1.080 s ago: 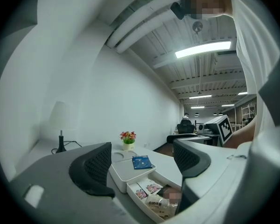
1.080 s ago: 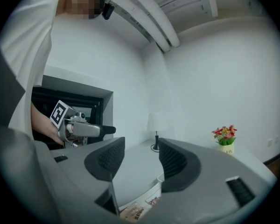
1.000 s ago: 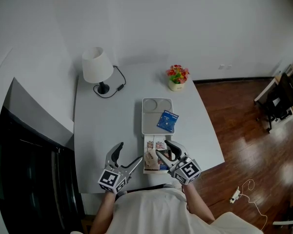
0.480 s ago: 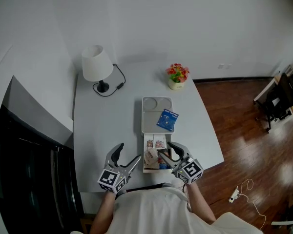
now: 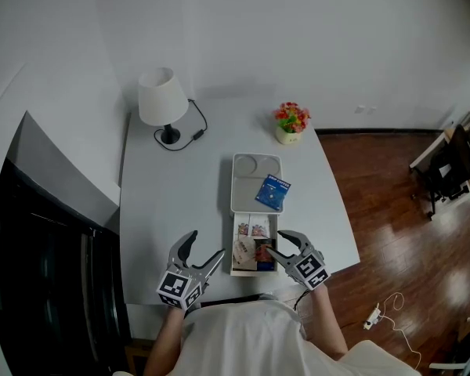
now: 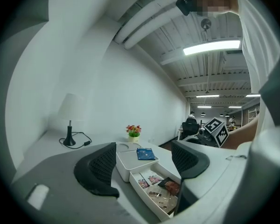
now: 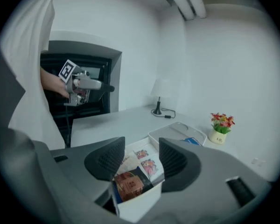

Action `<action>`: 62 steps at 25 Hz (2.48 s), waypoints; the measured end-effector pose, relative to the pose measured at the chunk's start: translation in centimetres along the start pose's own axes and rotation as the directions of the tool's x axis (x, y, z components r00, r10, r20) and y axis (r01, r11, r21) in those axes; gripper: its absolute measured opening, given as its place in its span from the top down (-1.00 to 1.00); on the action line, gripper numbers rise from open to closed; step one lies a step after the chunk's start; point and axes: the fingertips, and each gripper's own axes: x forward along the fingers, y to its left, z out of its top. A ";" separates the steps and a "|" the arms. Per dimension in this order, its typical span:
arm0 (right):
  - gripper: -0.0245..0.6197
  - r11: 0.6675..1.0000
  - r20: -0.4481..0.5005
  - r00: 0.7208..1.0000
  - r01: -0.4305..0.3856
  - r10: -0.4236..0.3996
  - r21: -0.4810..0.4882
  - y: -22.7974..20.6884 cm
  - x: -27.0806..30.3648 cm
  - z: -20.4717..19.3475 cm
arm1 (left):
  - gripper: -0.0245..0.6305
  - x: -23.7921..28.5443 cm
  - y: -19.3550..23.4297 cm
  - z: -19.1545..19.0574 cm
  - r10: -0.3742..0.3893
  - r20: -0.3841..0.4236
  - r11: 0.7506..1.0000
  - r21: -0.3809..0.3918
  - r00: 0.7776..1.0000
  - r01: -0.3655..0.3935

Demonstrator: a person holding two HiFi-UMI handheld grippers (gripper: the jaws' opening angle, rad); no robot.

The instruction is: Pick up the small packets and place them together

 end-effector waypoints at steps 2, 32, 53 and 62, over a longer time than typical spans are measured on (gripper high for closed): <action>0.19 0.996 -0.096 0.994 -0.059 0.052 -0.068 0.7 0.7 -1.7 | -0.22 -0.1 0.0 -0.3 0.002 -0.006 1.000 -0.003 1.000 -0.002; 0.58 0.834 -0.706 0.701 -0.446 0.100 -0.324 3.5 7.6 -13.9 | -0.22 -2.0 0.4 -1.7 0.042 -0.035 0.999 -0.033 0.999 -0.043; 0.60 0.882 -0.358 0.934 -0.172 0.005 -0.438 -3.3 11.6 0.6 | -0.22 -0.5 1.5 -1.1 0.029 -0.045 0.999 -0.036 0.999 -0.030; 0.59 0.841 -0.426 0.904 -0.253 0.030 -0.478 -6.5 18.5 0.1 | -0.22 -2.4 2.8 -1.4 0.094 -0.058 0.994 -0.047 0.994 -0.097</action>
